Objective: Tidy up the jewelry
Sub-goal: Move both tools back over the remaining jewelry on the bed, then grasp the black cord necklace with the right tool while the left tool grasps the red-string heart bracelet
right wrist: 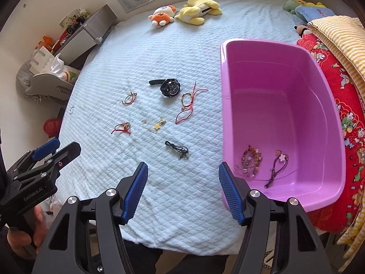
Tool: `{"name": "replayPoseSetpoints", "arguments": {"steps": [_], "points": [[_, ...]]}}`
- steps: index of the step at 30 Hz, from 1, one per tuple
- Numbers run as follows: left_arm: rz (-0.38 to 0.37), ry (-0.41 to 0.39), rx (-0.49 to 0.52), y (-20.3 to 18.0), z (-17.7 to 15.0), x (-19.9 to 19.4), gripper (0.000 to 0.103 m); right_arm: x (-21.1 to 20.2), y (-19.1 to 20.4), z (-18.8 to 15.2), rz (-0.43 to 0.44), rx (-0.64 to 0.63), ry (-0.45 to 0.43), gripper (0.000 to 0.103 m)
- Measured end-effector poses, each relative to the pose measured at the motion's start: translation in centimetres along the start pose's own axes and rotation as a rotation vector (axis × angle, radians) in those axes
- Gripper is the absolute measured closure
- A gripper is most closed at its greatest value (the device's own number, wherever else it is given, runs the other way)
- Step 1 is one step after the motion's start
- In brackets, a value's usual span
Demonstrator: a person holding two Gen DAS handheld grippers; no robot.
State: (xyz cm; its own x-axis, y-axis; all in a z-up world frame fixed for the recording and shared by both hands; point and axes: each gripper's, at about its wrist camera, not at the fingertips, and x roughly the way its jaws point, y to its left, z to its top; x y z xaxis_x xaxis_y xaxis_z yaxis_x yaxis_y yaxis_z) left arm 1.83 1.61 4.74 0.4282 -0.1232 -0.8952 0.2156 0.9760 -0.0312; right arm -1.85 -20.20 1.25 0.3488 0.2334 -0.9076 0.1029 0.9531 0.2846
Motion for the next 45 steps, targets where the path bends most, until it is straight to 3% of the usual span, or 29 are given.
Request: {"name": "replayPoseSetpoints", "arguments": {"steps": [7,15,22,28,34,45], "points": [[-0.017,0.014,0.006,10.5,-1.0,2.2,0.019,4.0,7.0,-2.4,-0.045,0.098,-0.017,0.039],[0.007,0.065,-0.006,16.9,-2.5,7.2,0.017,8.4,9.1,-4.9,-0.117,0.187,-0.028,0.039],[-0.012,0.039,-0.02,17.1,-4.3,13.1,0.017,13.8,6.8,-5.8,-0.179,0.239,-0.051,0.039],[-0.003,-0.029,0.0,15.9,-4.8,18.7,0.017,18.8,4.9,-5.9,-0.2,0.218,-0.125,0.039],[0.011,-0.036,0.016,15.3,-4.4,24.5,0.017,23.3,3.6,-5.6,-0.214,0.194,-0.172,0.039],[0.02,-0.044,0.019,14.7,-3.6,29.1,0.017,27.5,2.1,-4.3,-0.245,0.16,-0.18,0.039]]}}
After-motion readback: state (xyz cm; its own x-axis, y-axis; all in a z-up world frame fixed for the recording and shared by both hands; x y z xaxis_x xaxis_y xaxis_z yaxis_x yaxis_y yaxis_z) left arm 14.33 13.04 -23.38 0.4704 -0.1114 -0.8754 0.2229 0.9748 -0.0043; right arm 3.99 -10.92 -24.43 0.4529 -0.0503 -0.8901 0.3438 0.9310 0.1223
